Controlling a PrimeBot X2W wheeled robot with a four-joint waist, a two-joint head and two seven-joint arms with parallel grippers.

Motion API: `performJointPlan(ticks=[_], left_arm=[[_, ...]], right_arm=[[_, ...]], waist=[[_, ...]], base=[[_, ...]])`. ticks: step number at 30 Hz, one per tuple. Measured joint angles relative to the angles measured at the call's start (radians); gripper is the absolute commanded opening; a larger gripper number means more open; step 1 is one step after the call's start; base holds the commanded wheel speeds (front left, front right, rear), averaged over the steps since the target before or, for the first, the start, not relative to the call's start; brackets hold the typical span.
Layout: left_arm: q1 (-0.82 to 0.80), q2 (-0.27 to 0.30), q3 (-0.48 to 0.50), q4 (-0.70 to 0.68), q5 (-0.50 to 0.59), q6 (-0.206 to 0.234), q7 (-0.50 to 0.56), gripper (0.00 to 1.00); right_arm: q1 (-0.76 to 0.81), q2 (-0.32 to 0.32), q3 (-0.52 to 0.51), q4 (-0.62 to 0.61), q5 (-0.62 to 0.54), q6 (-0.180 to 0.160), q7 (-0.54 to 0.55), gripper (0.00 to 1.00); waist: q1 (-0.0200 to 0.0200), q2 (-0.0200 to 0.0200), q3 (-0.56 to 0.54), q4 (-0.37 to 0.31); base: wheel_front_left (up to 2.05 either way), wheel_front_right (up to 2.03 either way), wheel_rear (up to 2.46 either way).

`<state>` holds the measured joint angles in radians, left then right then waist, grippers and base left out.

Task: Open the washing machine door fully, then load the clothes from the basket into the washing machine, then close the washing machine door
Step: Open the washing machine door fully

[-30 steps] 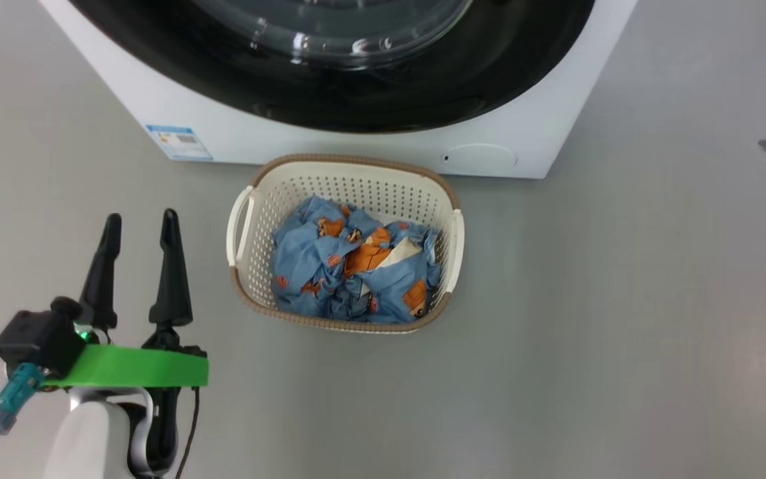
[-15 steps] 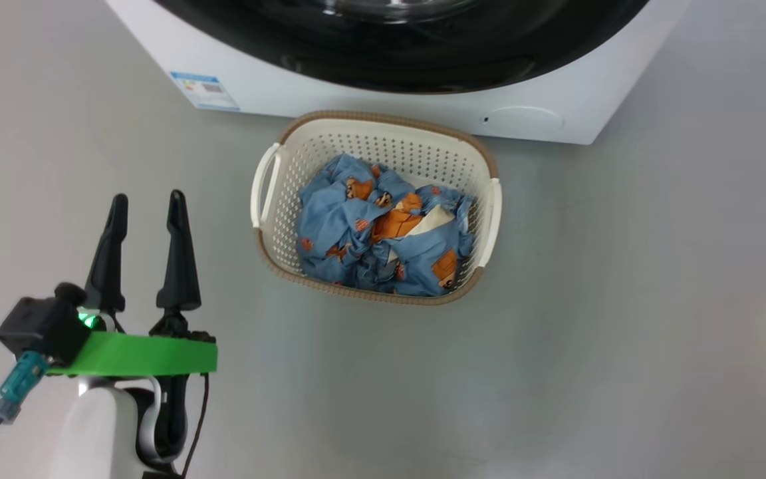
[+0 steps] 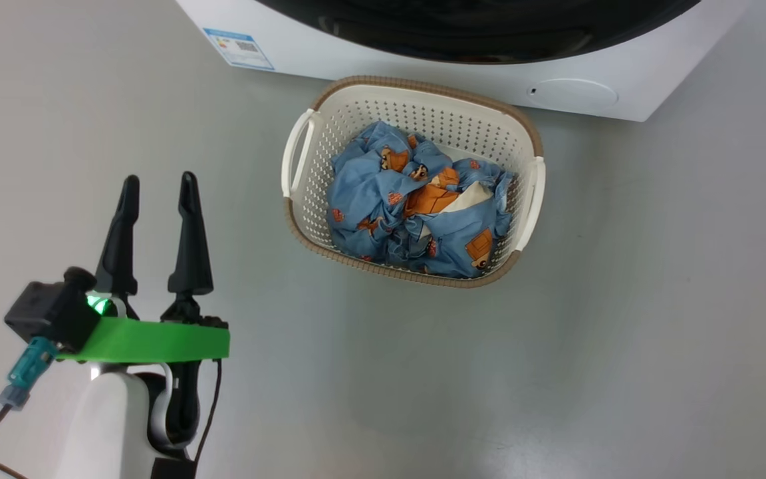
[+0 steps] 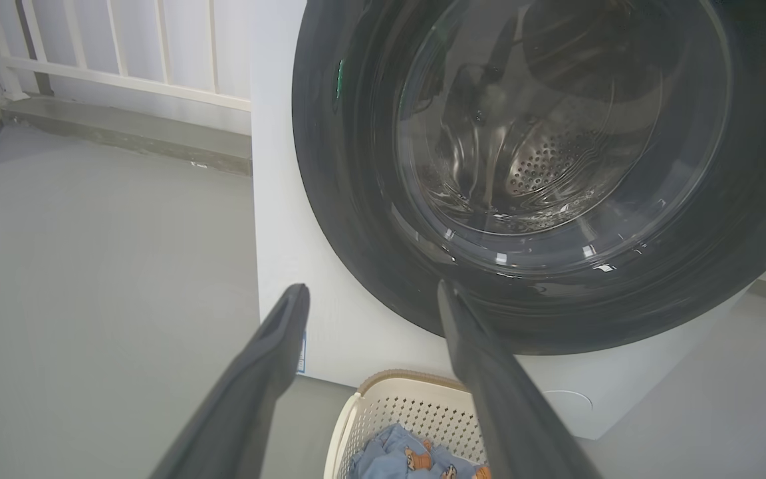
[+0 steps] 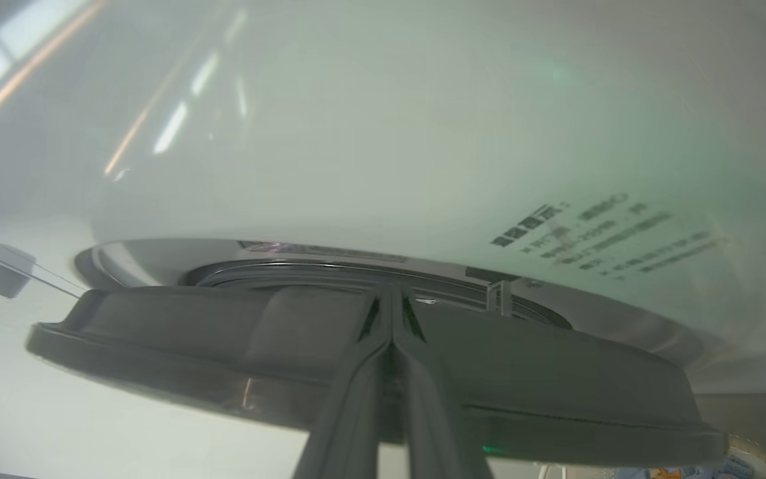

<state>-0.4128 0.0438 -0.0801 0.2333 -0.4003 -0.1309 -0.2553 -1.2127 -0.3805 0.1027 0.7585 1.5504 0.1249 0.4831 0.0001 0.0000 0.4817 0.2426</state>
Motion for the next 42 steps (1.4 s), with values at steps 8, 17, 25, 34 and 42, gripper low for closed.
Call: performJointPlan(ticks=[8, 17, 25, 34, 42], left_arm=[[0.0, -0.005, -0.003, 0.001, -0.003, 0.0, 0.0, 1.0], [0.002, -0.008, 0.012, 0.013, -0.003, 0.0, 0.0, 1.0], [0.023, -0.006, 0.026, 0.028, 0.006, 0.0, 0.0, 1.0], [0.099, 0.007, 0.032, 0.062, 0.007, 0.0, 0.0, 1.0], [0.171, 0.025, 0.03, 0.085, 0.009, 0.0, 0.0, 1.0]], right_arm=[[-0.046, -0.011, 0.02, 0.029, -0.002, 0.0, 0.024, 0.0], [-0.018, -0.007, 0.053, 0.042, -0.003, 0.0, 0.081, 0.0], [0.114, 0.026, 0.062, -0.022, 0.009, 0.0, 0.108, 0.0], [0.31, 0.095, 0.09, -0.07, 0.033, 0.0, 0.166, 0.0], [0.465, 0.101, 0.093, -0.135, 0.059, 0.0, 0.195, 0.0]], waist=[[-0.0001, 0.0, 0.012, 0.021], [0.0, 0.0, -0.021, 0.011], [0.0, 0.0, -0.086, -0.01], [0.0, 0.0, -0.208, -0.034], [-0.0001, 0.0, -0.309, -0.027]], base=[[0.0, 0.0, 0.0], [0.0, 0.0, 0.0], [0.0, 0.0, 0.0], [0.0, 0.0, 0.0], [0.0, 0.0, 0.0]])
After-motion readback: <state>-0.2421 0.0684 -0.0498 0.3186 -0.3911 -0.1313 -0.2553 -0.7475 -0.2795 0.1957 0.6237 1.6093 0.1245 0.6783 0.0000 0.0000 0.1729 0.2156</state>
